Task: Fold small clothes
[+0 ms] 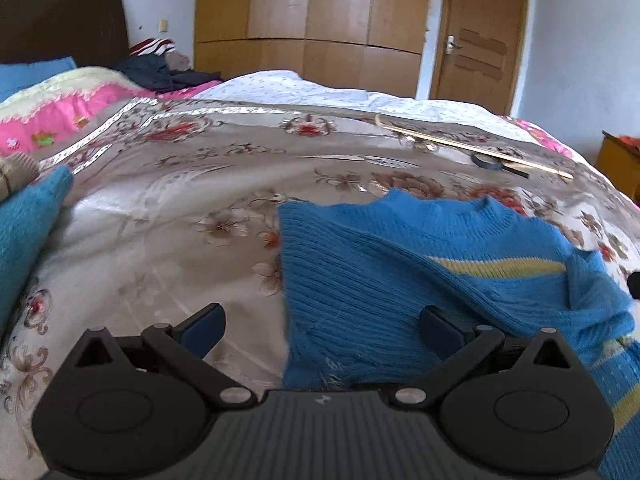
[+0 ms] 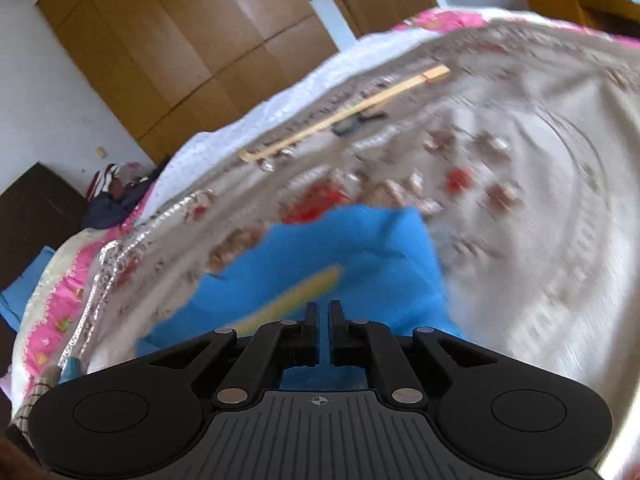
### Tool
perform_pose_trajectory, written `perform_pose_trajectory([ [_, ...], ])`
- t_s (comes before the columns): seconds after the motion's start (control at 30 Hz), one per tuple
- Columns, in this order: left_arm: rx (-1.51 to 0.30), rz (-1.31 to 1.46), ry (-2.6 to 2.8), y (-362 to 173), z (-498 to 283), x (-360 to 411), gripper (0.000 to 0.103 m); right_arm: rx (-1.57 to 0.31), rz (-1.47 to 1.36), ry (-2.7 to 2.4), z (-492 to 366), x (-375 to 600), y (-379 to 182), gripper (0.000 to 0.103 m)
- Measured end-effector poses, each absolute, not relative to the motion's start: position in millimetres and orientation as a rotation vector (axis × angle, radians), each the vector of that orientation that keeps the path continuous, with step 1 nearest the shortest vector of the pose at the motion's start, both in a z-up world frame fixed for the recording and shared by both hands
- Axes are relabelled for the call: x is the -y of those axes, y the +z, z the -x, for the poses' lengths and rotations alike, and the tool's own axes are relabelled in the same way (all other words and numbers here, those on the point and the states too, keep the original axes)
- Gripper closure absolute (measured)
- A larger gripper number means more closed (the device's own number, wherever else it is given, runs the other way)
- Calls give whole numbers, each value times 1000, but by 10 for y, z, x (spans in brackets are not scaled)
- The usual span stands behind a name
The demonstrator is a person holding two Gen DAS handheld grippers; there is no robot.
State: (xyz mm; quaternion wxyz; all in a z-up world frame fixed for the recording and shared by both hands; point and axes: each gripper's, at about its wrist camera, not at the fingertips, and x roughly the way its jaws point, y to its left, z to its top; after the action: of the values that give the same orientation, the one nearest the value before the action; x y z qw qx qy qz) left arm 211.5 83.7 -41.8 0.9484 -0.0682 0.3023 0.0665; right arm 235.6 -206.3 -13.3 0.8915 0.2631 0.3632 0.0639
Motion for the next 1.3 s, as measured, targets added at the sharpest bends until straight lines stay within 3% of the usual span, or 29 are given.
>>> perform_pose_trajectory([
  [0.1, -602, 117, 124, -418, -2070, -801, 0, -808, -658, 116, -2441, 2088, -379, 86],
  [0.4, -564, 97, 106, -411, -2035, -758, 0, -771, -943, 149, -2496, 2211, -592, 82],
  [0.6, -561, 101, 97, -414, -2028, -752, 0, -756, -795, 166, -2630, 1999, -438, 83],
  [0.7, -559, 114, 96, -410, -2029, -774, 0, -746, -665, 134, -2694, 1830, -308, 98],
  [0.93, -491, 135, 124, -331, -1957, -837, 0, -627, -642, 216, -2815, 1541, 144, 99],
  [1.1, -507, 120, 187, -367, -1990, -860, 0, -793, -483, 246, -3208, 1114, -8, 94],
  [1.3, -532, 142, 197, -376, -2019, -914, 0, -694, -481, 204, -2828, 1523, 36, 90],
])
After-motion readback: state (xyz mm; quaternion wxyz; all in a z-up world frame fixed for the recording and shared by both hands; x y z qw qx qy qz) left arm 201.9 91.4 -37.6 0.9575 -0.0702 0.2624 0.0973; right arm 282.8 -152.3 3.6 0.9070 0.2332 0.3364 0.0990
